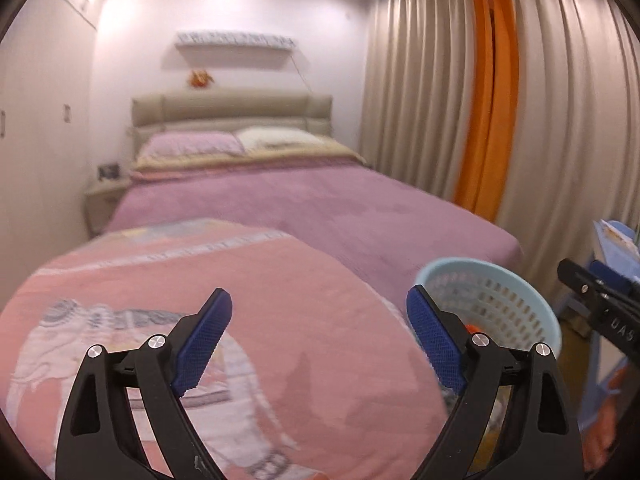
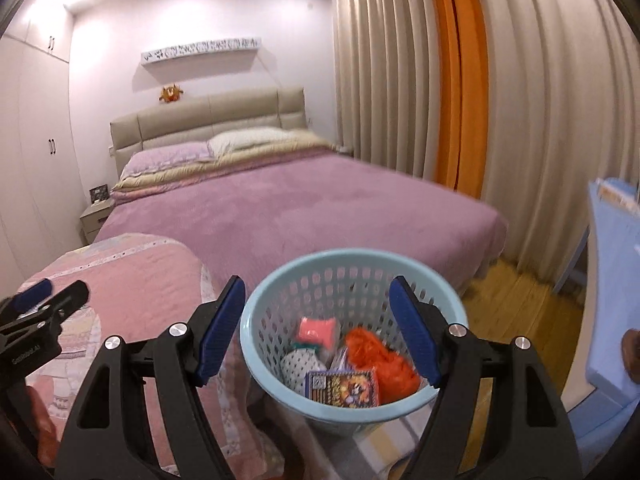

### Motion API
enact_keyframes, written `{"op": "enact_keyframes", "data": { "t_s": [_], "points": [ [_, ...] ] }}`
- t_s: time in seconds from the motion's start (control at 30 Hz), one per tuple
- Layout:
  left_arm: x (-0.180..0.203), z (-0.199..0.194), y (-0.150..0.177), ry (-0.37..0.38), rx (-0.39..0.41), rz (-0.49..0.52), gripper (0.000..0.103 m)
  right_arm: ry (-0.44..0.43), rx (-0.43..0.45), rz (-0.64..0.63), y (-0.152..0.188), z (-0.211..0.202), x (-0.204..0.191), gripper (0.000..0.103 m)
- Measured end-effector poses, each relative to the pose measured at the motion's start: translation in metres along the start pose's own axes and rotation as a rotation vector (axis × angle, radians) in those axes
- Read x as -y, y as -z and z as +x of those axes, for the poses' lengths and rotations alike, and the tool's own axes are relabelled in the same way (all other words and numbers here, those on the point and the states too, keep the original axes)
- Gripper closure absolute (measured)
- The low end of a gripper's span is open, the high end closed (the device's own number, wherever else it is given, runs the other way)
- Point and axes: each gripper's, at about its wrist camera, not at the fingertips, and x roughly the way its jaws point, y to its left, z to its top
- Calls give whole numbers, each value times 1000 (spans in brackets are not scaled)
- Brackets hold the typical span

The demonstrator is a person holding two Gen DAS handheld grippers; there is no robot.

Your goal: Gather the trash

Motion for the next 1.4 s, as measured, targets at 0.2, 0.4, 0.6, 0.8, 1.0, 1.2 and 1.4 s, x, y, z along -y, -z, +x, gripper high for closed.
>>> {"op": "enact_keyframes", "data": {
  "t_s": [0.2,0.4,0.6,0.8,1.0,1.2,1.4],
  "points": [
    [-2,-2,9,9,41,4,14,14,12,-9,5,-4,-8,32],
    [-4,-5,16,-15,58,31,10,32,8,-22,6,-1,-14,32],
    [0,-5,18,-20,51,44,8,24,0,-21,10,1,-15,32],
    [5,-3,21,-15,30,70,8,5,-51,-15,10,11,-14,23],
    [5,-1,21,-16,22,66,8,10,-55,-28,14,11,-18,22],
    [-9,1,19,-3,3,-5,8,11,-63,-20,14,11,-17,21],
    [-13,3,19,-2,-4,-27,7,14,-63,-15,13,10,-15,21]
  ]
}}
